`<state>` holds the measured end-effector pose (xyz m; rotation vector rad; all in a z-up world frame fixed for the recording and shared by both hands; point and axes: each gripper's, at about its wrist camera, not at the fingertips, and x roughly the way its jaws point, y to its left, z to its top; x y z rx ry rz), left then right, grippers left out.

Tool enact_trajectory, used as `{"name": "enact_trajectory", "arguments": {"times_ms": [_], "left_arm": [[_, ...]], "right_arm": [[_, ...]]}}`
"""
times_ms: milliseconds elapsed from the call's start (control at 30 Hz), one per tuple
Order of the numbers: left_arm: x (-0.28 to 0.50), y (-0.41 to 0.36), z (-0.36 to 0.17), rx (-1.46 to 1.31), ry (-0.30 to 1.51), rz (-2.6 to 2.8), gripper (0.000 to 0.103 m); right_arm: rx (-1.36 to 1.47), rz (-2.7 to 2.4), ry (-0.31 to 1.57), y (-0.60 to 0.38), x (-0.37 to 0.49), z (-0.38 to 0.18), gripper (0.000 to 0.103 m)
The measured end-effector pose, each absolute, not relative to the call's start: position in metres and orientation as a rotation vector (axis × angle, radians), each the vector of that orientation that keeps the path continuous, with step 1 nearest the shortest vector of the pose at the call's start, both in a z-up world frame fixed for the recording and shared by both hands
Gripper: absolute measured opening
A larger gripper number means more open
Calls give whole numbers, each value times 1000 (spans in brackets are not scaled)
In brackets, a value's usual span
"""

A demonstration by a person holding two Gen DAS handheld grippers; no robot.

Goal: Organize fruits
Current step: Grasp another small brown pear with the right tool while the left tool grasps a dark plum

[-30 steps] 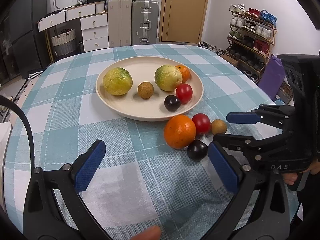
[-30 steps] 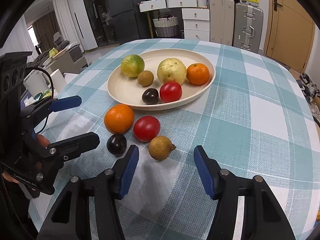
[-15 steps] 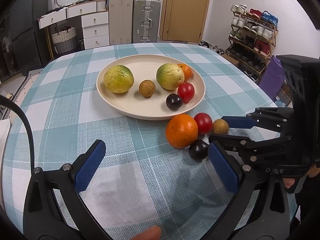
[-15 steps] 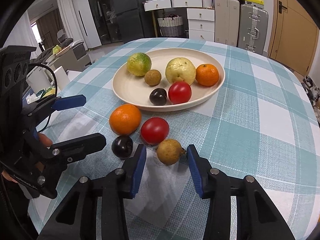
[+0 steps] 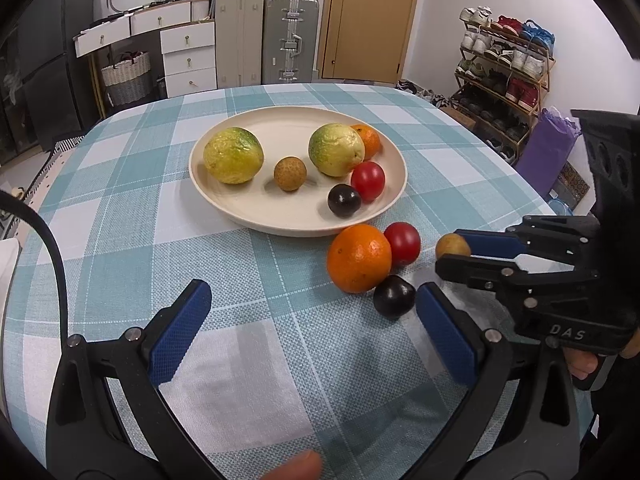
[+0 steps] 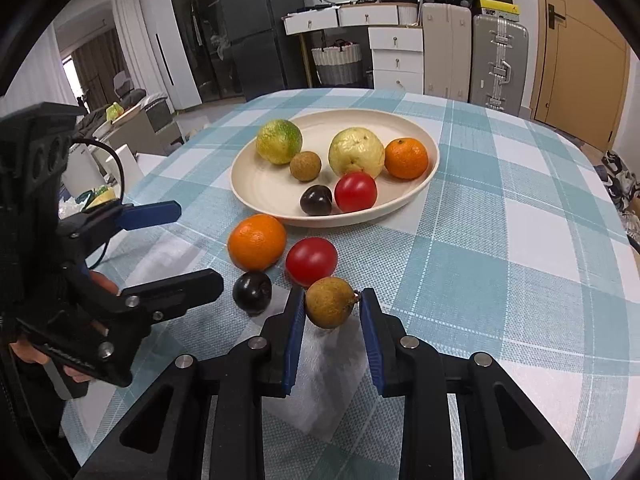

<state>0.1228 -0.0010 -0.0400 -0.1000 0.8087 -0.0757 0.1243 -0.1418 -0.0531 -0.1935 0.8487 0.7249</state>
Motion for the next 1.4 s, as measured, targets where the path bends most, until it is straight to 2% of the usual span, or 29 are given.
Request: {"name": "enact_trajectory", "arguments": {"times_ms": [433, 533, 600, 700, 800, 967, 1133, 1400], "left_arm": [[122, -19, -44, -128, 863, -82, 101], [120, -24, -47, -132, 877, -79, 87], [120, -27, -50, -138, 894, -89, 73], [120, -31, -53, -139, 909, -103, 63], [123, -37, -54, -136, 909, -109, 62], [127, -46, -53, -139, 917, -119, 53], [131, -53, -52, -125, 920, -87, 51], [134, -49, -52, -145, 925, -41, 34]], "right_arm": [[-125, 722, 795, -166, 108, -39, 29], [-113, 722, 799, -169, 110, -39, 29], [-109, 720, 802, -172, 110, -40, 29], [-100, 716, 802, -174, 112, -39, 29], [-93, 712, 799, -177, 113, -38, 29], [-74, 707, 800, -183, 115, -37, 29], [-65, 705, 798, -186, 115, -36, 29], [-54, 697, 795, -190, 117, -33, 29]]}}
